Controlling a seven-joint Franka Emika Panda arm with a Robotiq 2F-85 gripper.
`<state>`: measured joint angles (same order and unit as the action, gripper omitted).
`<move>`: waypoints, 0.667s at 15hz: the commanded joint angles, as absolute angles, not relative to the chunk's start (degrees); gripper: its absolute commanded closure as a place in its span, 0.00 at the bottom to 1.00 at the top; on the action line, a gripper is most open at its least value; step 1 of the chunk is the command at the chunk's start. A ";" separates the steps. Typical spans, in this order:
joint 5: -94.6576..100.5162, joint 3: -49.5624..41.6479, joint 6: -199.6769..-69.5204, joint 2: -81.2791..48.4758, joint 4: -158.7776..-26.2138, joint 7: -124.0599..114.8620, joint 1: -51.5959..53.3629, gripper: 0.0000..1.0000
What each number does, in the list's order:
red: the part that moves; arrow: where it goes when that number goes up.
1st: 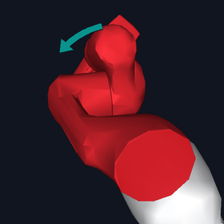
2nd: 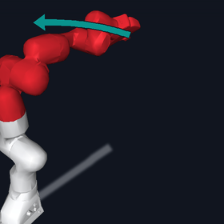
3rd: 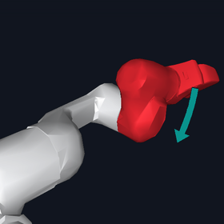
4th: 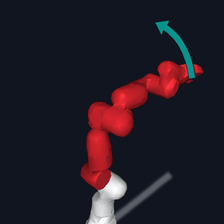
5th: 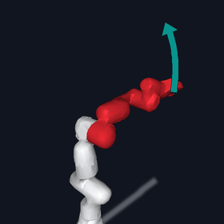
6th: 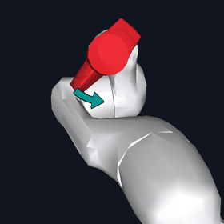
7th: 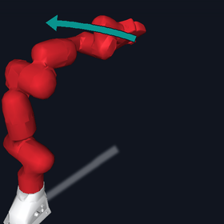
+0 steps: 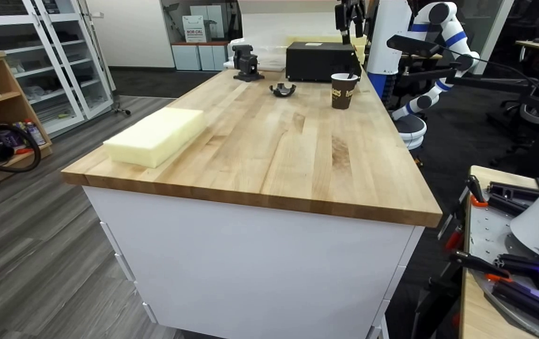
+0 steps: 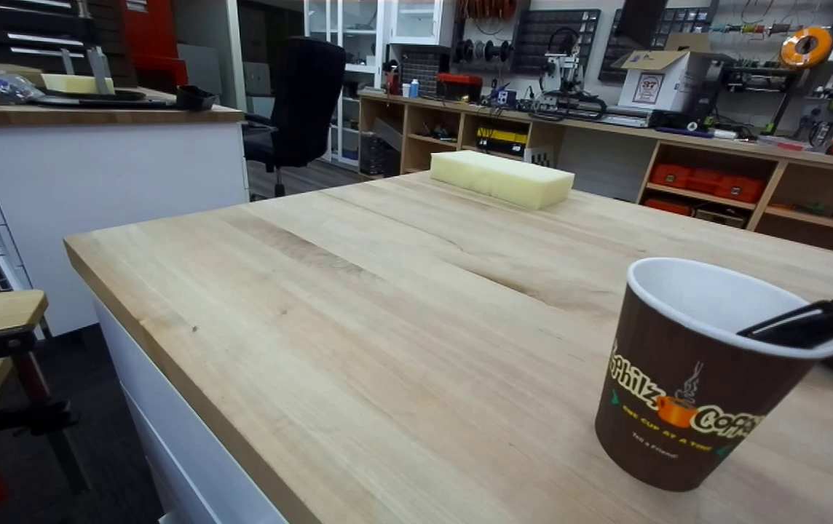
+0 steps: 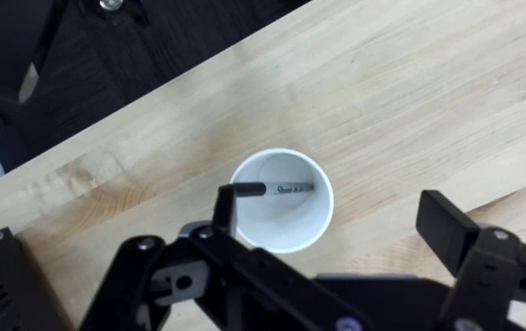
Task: Put the black pen in the black cup
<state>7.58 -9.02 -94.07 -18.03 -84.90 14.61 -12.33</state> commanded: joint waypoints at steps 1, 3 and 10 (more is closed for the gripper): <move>8.28 -8.40 -94.92 -17.11 -85.21 14.63 -11.82 0.00; 8.40 -8.08 -95.06 -16.63 -85.31 14.58 -11.26 0.00; 8.40 -8.34 -95.07 -17.41 -85.28 14.58 -11.72 0.00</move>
<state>8.36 -8.54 -95.28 -17.34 -85.52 14.57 -11.53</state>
